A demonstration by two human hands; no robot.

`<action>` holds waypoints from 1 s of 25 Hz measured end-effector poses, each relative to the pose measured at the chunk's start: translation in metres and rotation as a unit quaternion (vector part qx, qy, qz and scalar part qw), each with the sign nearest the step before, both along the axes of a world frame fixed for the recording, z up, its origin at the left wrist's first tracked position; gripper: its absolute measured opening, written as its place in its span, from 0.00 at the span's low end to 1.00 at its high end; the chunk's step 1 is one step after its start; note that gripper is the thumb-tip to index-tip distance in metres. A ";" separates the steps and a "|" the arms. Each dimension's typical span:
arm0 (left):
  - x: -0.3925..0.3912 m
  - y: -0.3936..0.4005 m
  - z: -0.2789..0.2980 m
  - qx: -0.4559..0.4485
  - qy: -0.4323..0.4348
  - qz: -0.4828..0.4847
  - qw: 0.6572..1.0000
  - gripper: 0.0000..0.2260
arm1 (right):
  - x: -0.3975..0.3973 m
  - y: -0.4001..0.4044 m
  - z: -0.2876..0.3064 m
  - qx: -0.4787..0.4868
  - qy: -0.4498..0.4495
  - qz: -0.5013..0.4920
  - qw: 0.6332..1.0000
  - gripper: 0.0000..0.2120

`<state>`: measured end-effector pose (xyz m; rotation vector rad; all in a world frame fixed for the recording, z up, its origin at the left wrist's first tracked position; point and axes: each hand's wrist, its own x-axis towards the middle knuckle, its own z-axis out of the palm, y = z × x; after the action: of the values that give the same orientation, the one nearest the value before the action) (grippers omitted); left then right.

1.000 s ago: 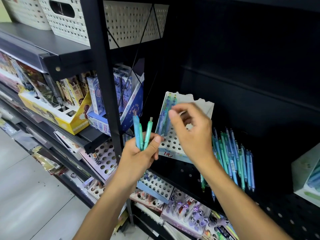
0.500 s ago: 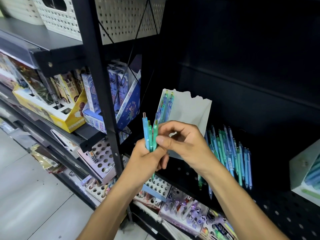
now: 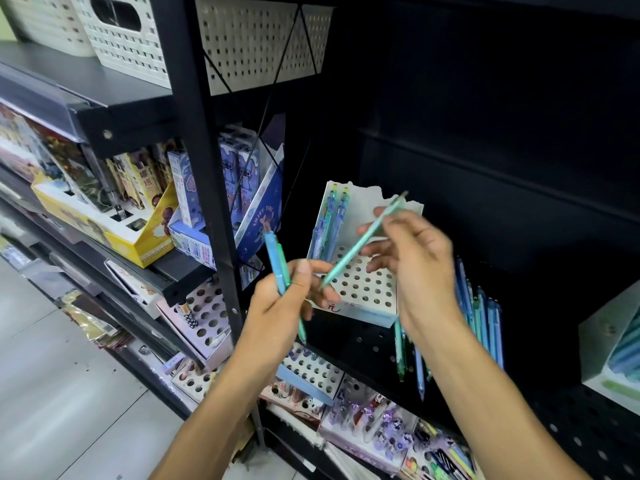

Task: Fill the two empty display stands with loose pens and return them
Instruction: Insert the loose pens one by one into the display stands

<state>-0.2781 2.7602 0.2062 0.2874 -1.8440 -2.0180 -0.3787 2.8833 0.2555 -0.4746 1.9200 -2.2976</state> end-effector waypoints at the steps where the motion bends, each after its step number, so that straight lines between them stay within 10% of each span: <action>1: 0.000 -0.004 -0.002 0.001 0.002 0.039 0.999 0.17 | -0.006 0.003 0.002 -0.007 0.029 -0.037 0.999 0.09; 13: 0.005 -0.013 -0.007 0.029 -0.004 0.096 0.995 0.13 | -0.017 -0.020 -0.052 0.281 0.322 -0.022 0.904 0.07; 19: 0.007 -0.010 -0.003 0.046 -0.006 0.002 0.999 0.10 | -0.004 -0.021 -0.035 0.288 0.304 -0.101 0.902 0.07; 25: 0.009 0.002 0.005 0.041 -0.036 -0.080 0.995 0.16 | 0.025 -0.014 -0.028 0.194 0.231 0.209 0.930 0.06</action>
<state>-0.2688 2.7627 0.2112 0.2452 -1.8841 -2.2230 -0.3541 2.8697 0.2278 -1.3100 2.1207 -1.5833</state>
